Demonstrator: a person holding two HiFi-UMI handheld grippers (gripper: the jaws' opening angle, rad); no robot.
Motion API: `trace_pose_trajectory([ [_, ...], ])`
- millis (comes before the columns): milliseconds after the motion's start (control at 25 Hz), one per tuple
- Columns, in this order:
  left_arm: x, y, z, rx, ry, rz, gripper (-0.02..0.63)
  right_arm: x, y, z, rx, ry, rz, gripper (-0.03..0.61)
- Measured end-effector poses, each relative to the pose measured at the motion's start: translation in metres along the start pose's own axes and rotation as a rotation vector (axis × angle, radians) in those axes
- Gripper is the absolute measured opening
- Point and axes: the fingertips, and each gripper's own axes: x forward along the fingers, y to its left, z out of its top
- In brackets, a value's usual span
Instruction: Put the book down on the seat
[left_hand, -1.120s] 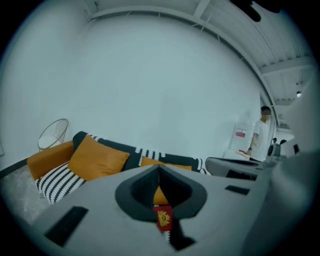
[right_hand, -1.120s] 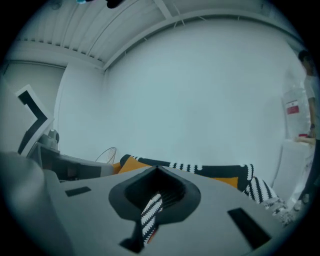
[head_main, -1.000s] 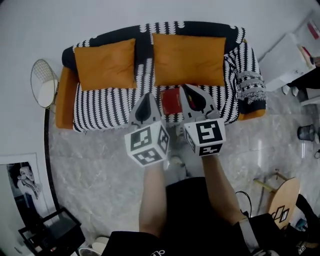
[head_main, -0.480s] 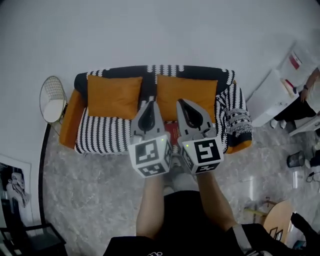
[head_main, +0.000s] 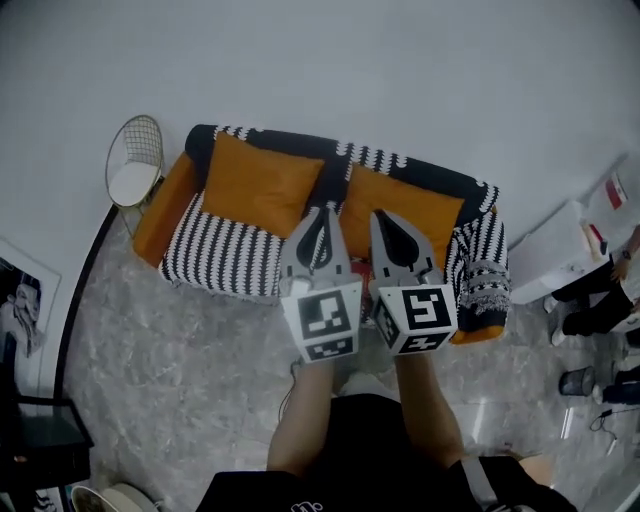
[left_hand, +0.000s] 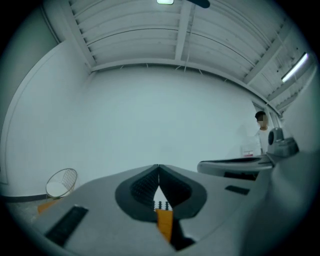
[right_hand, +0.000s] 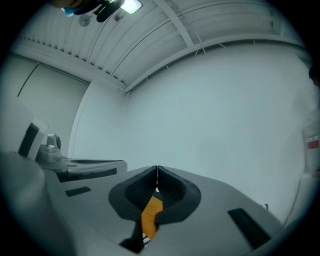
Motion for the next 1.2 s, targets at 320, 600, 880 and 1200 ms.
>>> trace_pose_trajectory([
  [320,0.012,-0.014,0.002,0.074,0.024,0.002,0.012,0.009,-0.015,-0.002,0.044,0.015,0.038,0.011],
  [600,0.024,-0.029,0.005,0.099,0.028,-0.013,0.012,0.008,-0.032,-0.001,0.056,0.004,0.038,0.01],
  [880,0.034,-0.034,0.012,0.106,0.025,-0.039,0.012,0.014,-0.041,0.007,0.052,-0.016,0.029,0.01],
  [1200,0.04,-0.041,0.008,0.1,0.033,-0.062,0.012,0.014,-0.047,0.005,0.052,-0.018,0.022,0.011],
])
